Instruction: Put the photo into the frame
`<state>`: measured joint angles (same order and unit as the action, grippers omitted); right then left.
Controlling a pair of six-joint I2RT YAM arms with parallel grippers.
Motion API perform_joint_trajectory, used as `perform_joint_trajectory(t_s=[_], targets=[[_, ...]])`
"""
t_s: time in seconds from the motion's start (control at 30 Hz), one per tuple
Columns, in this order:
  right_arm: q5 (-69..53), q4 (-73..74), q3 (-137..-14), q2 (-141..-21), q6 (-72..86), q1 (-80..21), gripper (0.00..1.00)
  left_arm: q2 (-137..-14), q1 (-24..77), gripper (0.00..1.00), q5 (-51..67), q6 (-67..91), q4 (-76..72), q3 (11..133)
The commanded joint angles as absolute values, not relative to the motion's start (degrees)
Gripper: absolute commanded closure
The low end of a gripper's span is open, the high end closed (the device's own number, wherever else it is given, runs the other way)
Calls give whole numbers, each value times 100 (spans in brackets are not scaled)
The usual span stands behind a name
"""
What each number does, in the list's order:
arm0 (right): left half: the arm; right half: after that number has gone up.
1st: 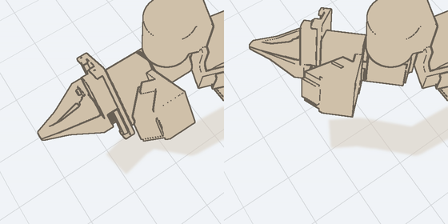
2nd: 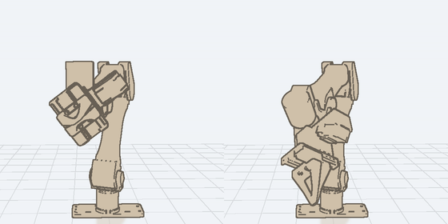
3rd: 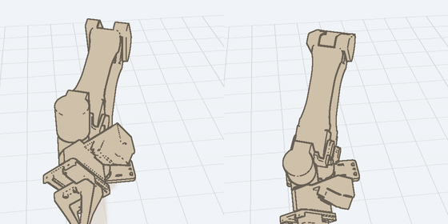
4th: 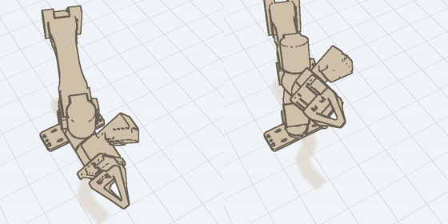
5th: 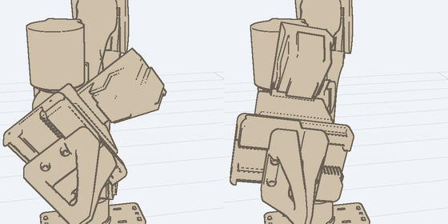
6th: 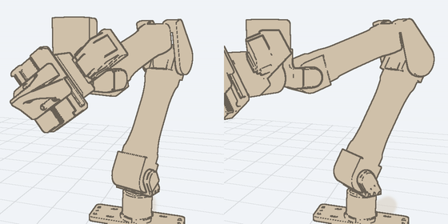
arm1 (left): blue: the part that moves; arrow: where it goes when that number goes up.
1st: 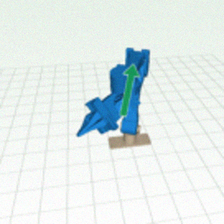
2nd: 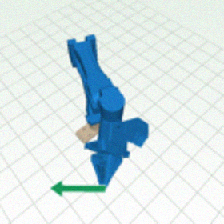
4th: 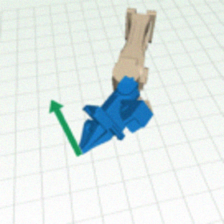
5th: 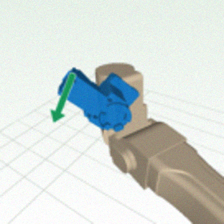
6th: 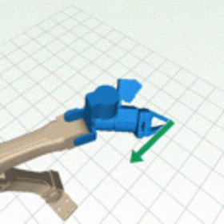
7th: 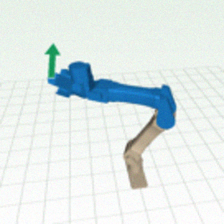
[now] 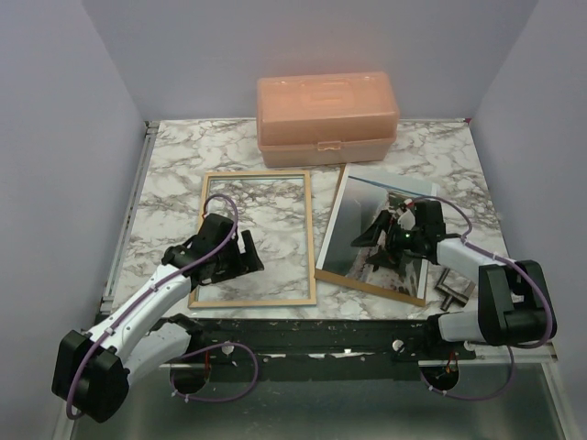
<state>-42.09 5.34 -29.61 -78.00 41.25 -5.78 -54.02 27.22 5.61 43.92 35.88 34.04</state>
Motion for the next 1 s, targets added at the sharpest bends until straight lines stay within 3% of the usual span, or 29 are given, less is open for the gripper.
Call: perform_joint_trajectory(t_s=[0.0,0.57,0.97], targets=[[-4167,190,-2887,-7909,4397,-847,2,-5363,2724,15,800,4324,3349,3321],[-4016,-985,-3271,-8390,5434,-2180,2,-5224,2719,15,1007,4399,3156,3017],[-2890,-16,-3460,-8121,5287,-2418,2,-5195,2731,15,1094,4412,3070,2881]])
